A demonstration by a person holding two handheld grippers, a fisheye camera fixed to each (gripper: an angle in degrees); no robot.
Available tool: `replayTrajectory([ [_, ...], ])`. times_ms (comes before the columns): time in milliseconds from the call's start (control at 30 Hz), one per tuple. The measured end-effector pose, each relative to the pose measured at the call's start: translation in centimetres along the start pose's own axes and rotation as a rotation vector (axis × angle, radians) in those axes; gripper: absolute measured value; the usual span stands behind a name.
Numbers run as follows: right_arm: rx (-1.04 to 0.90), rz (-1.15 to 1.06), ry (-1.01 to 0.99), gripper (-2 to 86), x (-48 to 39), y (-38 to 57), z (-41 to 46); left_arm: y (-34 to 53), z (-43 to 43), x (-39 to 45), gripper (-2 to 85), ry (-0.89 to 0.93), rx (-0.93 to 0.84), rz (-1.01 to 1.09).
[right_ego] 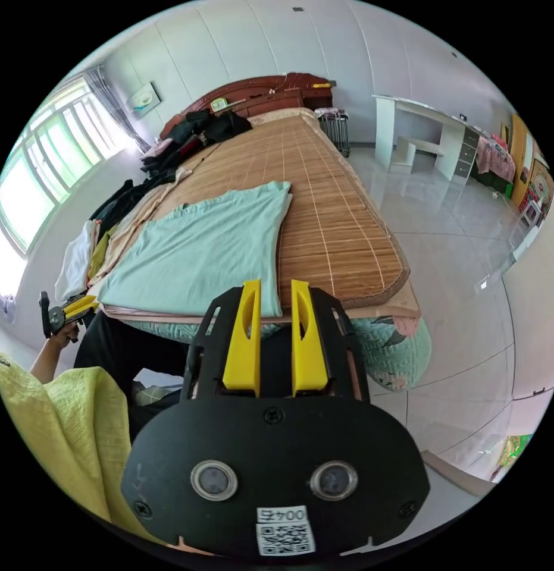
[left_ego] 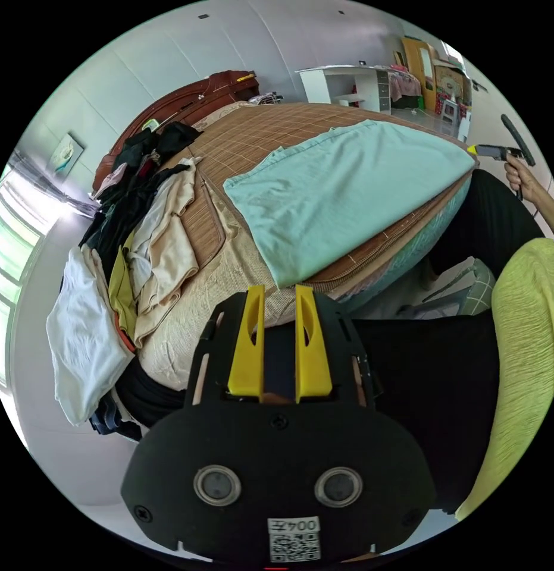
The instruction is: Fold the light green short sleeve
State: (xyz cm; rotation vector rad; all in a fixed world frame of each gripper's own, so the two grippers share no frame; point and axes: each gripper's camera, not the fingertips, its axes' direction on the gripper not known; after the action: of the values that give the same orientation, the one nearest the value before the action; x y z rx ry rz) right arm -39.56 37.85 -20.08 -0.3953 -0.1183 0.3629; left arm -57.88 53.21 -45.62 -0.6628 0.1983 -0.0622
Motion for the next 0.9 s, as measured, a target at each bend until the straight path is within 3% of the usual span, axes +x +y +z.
replayTrajectory([
  [333,0.054,0.167,-0.132,8.6,3.3,2.4,0.0,0.4,-1.0,-1.2,4.3,0.037,0.026,0.070],
  [900,-0.002,0.179,-0.173,12.1,4.8,3.0,1.0,-0.5,-3.0,-4.7,1.5,0.156,0.051,0.152],
])
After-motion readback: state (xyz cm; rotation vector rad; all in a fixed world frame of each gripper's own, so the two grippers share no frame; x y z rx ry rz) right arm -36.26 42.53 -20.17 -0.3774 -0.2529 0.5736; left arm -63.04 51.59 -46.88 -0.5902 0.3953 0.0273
